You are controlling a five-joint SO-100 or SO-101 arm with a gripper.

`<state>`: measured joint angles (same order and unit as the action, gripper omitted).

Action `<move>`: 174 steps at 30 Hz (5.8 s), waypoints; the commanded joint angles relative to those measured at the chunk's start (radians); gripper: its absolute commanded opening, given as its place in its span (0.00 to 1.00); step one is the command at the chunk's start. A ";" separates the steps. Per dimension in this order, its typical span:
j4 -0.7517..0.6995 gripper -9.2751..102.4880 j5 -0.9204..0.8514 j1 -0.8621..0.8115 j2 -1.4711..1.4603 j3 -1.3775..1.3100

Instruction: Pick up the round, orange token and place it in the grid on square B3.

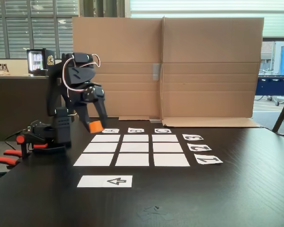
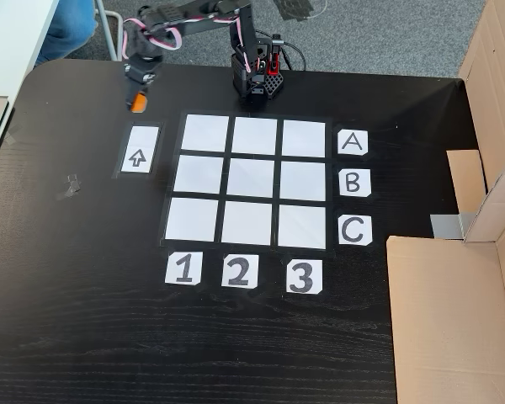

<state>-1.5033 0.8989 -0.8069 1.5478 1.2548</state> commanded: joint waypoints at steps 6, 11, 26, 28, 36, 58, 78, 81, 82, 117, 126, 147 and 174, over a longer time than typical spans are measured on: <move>-0.008 0.07 0.155 0.385 0.350 0.147; -0.012 0.07 0.293 0.689 0.397 0.186; 0.054 0.07 0.626 1.230 0.058 0.118; 0.058 0.07 0.652 1.259 -0.003 0.106; 0.104 0.07 0.738 1.267 -0.195 0.066; 0.144 0.07 0.807 1.302 -0.434 0.037; 0.169 0.37 0.851 1.328 -0.505 0.028; 0.172 0.42 0.856 1.327 -0.494 0.052; 0.179 0.43 0.856 1.325 -0.480 0.071; 0.871 0.32 0.664 0.112 1.115 1.258; 1.138 0.07 0.581 -0.615 1.516 1.758; 0.813 0.08 0.569 -0.891 1.781 1.802; 0.813 0.08 0.568 -0.891 1.781 1.802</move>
<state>-0.6903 1.4603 -1.6935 3.3211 3.0542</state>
